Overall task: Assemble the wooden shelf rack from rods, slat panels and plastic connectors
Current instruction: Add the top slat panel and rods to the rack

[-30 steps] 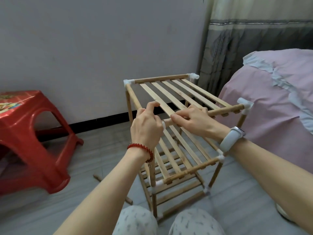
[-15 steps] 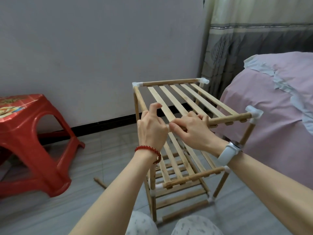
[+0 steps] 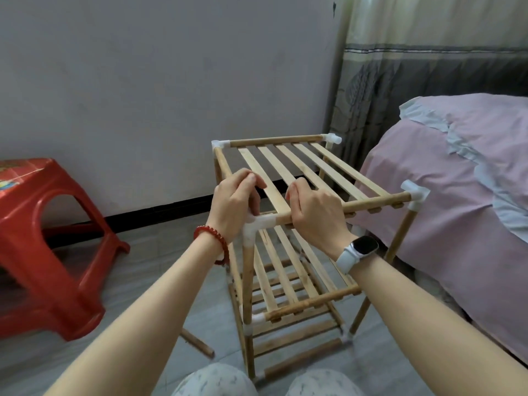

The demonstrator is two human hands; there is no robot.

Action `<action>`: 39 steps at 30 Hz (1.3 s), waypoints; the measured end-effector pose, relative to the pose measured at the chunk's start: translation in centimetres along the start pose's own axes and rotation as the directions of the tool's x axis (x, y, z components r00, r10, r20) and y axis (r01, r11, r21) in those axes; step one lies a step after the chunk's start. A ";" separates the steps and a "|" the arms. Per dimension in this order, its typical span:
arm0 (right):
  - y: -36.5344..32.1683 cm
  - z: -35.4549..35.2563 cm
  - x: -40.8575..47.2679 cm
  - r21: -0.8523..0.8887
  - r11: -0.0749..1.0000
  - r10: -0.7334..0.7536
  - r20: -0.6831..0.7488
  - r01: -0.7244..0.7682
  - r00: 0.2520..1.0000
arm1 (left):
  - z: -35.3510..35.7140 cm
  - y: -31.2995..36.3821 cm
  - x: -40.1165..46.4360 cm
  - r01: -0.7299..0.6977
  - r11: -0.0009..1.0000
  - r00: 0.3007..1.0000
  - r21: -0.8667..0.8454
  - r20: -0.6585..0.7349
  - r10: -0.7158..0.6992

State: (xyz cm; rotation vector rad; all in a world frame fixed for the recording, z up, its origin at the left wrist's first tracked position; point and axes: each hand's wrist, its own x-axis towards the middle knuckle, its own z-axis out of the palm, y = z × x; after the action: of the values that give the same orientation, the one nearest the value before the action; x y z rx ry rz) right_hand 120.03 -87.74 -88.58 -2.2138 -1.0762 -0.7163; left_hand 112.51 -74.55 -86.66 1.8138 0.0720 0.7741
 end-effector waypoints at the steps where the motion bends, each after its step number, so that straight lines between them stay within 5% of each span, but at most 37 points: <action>1: 0.1 0.3 0.1 -0.021 1.000 -0.020 -0.030 0.019 0.999 | 0.2 0.0 0.1 0.000 1.000 1.000 -0.003 0.021 0.000; 10: 1.5 1.3 0.4 -0.019 0.999 -0.036 -0.190 0.033 0.981 | 1.2 -1.6 0.5 -0.028 0.946 0.994 -0.323 -0.106 -0.007; 24: 2.9 2.3 1.4 -0.028 0.996 -0.090 -0.272 0.086 0.958 | 3.6 -2.6 0.9 -0.088 0.936 0.980 -0.342 -0.199 0.019; 29: 5.7 1.8 2.2 -0.022 1.000 0.004 -0.198 -0.008 0.980 | 5.2 -2.8 2.8 0.010 0.983 0.999 -0.181 -0.035 -0.017; 31: 6.5 1.0 2.7 -0.095 0.988 0.117 -0.086 -0.125 0.989 | 4.9 -2.5 4.1 0.060 0.988 0.993 -0.142 0.113 -0.044; 34: 5.9 -0.7 4.0 -0.096 0.949 0.306 0.067 -0.299 0.950 | 3.4 -1.4 5.2 -0.008 0.999 0.987 0.031 0.158 0.003; 39: -0.8 -1.4 5.9 0.191 0.973 0.145 -0.064 -0.130 0.987 | -2.1 -1.7 5.0 -0.145 0.916 0.985 0.373 0.143 0.098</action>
State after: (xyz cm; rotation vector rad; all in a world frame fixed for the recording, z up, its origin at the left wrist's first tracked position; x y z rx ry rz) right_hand 122.26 -85.28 -83.48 -2.0606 -0.9034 -0.6096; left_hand 115.83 -70.17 -85.40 2.2527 0.0317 0.7728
